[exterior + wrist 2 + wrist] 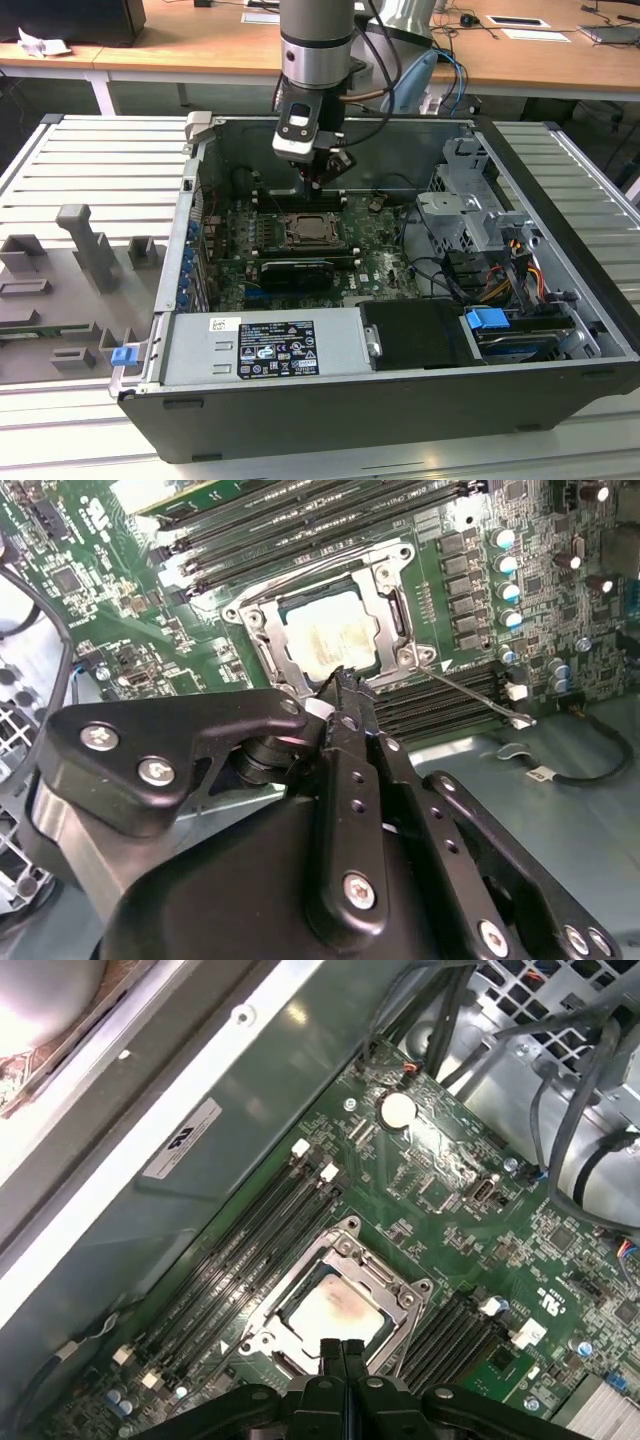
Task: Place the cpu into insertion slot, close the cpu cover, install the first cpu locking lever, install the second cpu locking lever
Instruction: 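Install the first cpu locking lever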
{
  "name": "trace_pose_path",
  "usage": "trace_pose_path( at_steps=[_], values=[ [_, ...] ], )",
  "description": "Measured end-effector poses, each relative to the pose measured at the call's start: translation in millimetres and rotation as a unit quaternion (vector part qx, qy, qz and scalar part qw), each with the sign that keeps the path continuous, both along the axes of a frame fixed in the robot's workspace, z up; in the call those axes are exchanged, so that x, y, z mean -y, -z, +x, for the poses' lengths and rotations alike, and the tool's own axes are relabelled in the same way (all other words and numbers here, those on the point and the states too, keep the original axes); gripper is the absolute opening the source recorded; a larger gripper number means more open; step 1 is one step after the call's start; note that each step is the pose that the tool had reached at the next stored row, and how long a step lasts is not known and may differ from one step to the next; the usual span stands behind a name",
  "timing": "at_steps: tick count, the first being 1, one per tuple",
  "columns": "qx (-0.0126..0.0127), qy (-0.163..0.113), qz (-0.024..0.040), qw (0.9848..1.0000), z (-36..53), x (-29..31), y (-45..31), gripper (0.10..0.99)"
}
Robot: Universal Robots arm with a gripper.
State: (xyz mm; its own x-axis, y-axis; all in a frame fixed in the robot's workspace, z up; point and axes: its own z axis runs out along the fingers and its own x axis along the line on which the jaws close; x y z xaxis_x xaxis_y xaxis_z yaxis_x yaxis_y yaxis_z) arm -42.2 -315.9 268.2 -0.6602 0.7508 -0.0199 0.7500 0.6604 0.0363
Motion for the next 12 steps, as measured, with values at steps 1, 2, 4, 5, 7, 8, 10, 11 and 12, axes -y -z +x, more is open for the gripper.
trace_pose_path(
  at_steps=[1, 2, 4, 5, 7, 8, 10, 11, 12],
  values=[
    [0.0, -0.005, 0.0, 1.0, 0.0, 0.0, 0.0, 0.106],
    [0.0, -0.008, 0.0001, 1.0, 0.0, 0.0, 0.0, 0.106],
    [0.0, -0.02, 0.0, 0.9998, 0.0, 0.0, 0.0, 0.106],
    [0.0, -0.024, 0.0001, 0.9997, 0.0, 0.0, 0.0, 0.106],
    [0.0, -0.036, 0.0, 0.9993, 0.0, 0.0, 0.0, 0.106],
    [0.0, -0.055, 0.0001, 0.9985, 0.0, 0.0, 0.2, 0.106],
    [0.0, -0.095, 0.0, 0.9955, 0.0, 0.0, 0.5, 0.106],
    [0.0, -0.104, 0.0, 0.9946, 0.0, 0.0, 0.5, 0.106],
    [0.0, -0.114, 0.0, 0.9934, 0.0, 0.0, 0.5, 0.106]
  ],
)
